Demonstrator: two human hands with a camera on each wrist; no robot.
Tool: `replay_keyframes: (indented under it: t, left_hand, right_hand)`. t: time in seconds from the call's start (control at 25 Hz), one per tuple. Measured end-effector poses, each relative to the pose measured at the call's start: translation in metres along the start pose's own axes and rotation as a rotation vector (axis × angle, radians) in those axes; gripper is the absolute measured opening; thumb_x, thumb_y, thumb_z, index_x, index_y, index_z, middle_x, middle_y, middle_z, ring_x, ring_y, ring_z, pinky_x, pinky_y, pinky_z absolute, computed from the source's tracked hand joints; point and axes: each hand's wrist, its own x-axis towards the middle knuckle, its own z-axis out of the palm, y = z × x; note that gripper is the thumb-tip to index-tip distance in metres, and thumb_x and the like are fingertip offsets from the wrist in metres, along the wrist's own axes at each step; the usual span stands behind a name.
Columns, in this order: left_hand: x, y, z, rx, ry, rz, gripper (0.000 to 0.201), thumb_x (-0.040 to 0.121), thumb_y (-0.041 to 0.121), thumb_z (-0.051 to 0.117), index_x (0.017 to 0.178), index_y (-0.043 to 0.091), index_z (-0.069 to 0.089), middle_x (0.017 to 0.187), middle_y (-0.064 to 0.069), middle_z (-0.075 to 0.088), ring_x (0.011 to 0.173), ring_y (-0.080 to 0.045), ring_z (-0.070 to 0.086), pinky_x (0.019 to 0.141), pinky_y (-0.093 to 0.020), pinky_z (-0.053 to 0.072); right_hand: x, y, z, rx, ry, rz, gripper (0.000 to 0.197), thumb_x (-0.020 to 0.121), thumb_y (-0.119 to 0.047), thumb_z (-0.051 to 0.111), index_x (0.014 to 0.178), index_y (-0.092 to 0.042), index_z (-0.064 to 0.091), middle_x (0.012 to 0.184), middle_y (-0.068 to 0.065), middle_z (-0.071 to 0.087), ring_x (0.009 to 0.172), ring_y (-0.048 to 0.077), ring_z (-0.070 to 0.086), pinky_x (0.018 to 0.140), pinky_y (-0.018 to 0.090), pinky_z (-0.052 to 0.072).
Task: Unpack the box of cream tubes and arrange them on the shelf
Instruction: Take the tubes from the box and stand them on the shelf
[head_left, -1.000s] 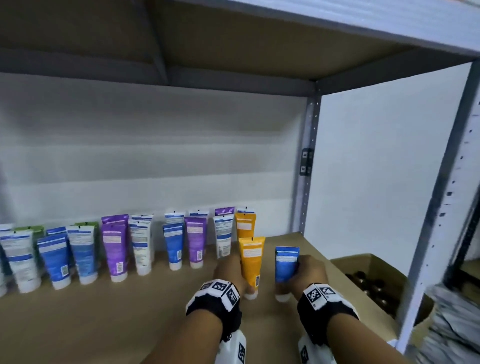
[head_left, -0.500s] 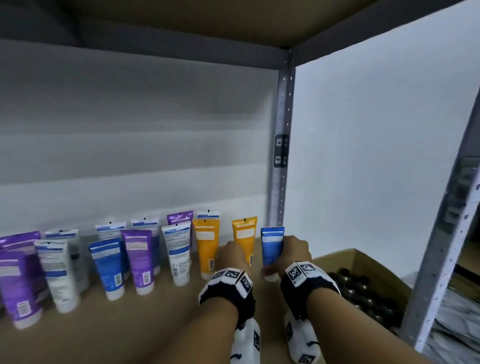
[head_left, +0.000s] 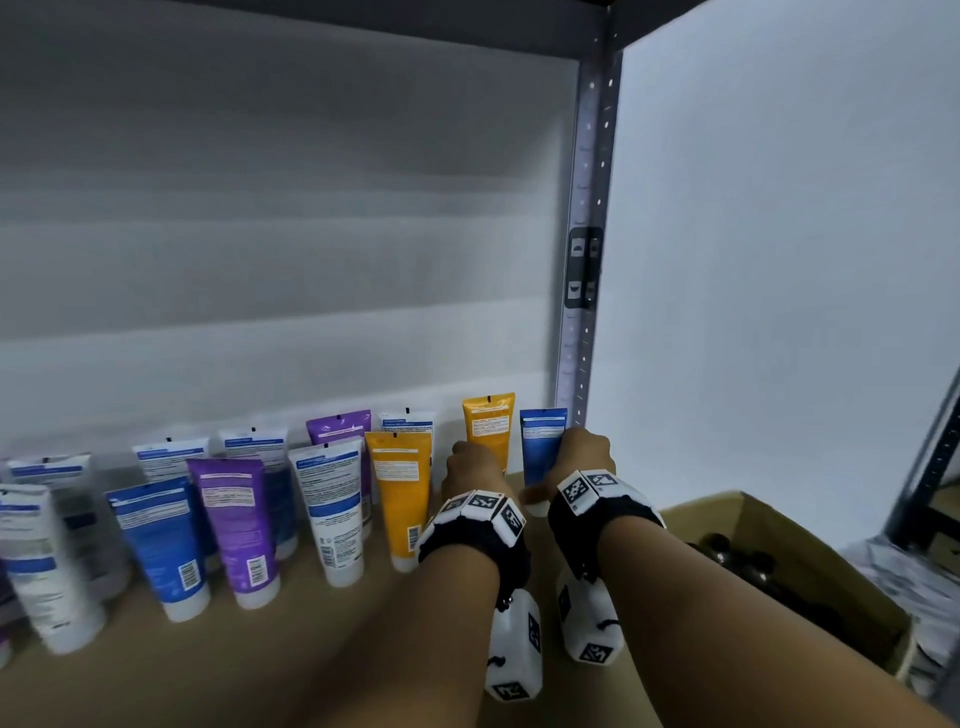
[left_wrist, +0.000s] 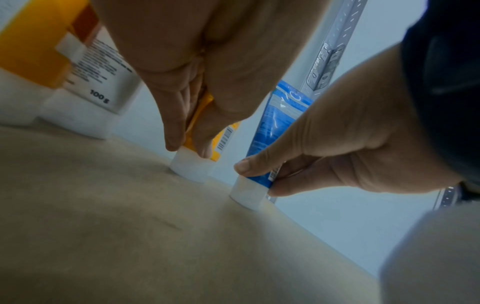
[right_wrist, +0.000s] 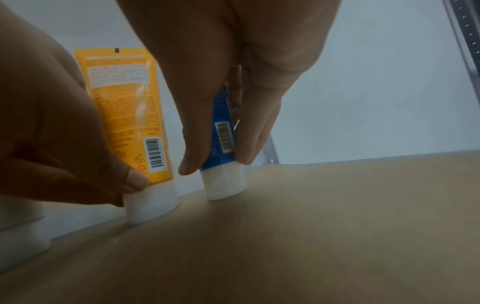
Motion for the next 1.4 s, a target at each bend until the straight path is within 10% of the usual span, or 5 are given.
replay_keyframes:
  t: [0.32,0.52,0.64,0.92,1.4]
  left_hand:
    - [-0.016,-0.018,-0.006,0.057,-0.032,0.08,0.03,0.097,0.025,0.053,0.119,0.006,0.055,0.124,-0.012,0.059,0.117,-0.027,0.057,0.096,-0.032,0.045]
    - [-0.059,-0.07,-0.019,-0.03,-0.123,0.123,0.015,0.085,0.038,0.058,0.088,0.024,0.054,0.083,0.004,0.056,0.091,-0.02,0.063,0.08,-0.036,0.052]
    - [-0.106,-0.11,-0.053,-0.164,-0.125,0.138,0.013,0.084,0.012,0.059,0.096,0.013,0.065,0.092,0.003,0.066,0.095,-0.015,0.063,0.091,-0.029,0.05]
    - [-0.231,-0.282,-0.173,-0.037,0.042,-0.125,0.022,0.074,0.015,0.062,0.094,0.011,0.07,0.097,-0.006,0.074,0.098,-0.023,0.067,0.089,-0.029,0.052]
    - [-0.423,-0.51,-0.303,0.125,0.281,-0.57,0.01,0.076,0.02,0.075,0.082,0.014,0.071,0.095,-0.004,0.068,0.095,-0.027,0.067,0.08,-0.03,0.054]
  right_hand:
    - [-0.001,0.01,0.009,-0.038,-0.011,0.035,0.045,0.068,-0.021,0.086,0.1,-0.01,0.056,0.102,0.009,0.062,0.089,0.026,0.066,0.075,0.029,0.051]
    - [-0.054,0.003,0.018,-0.059,0.019,0.005,0.042,0.074,-0.02,0.08,0.103,-0.012,0.051,0.089,0.004,0.058,0.081,0.023,0.063,0.072,0.028,0.053]
    - [-0.111,-0.021,0.028,-0.101,-0.097,-0.066,0.045,0.066,-0.025,0.086,0.095,-0.012,0.053,0.091,0.005,0.057,0.086,0.024,0.063,0.078,0.032,0.056]
    - [-0.302,-0.109,0.086,-0.171,-0.378,-0.366,0.051,0.061,-0.035,0.084,0.101,-0.016,0.06,0.113,0.007,0.063,0.103,0.025,0.064,0.079,0.024,0.048]
    - [-0.569,-0.205,0.195,-0.131,-0.712,-0.824,0.033,0.061,-0.027,0.086,0.085,-0.013,0.068,0.097,0.01,0.068,0.089,0.027,0.067,0.079,0.029,0.055]
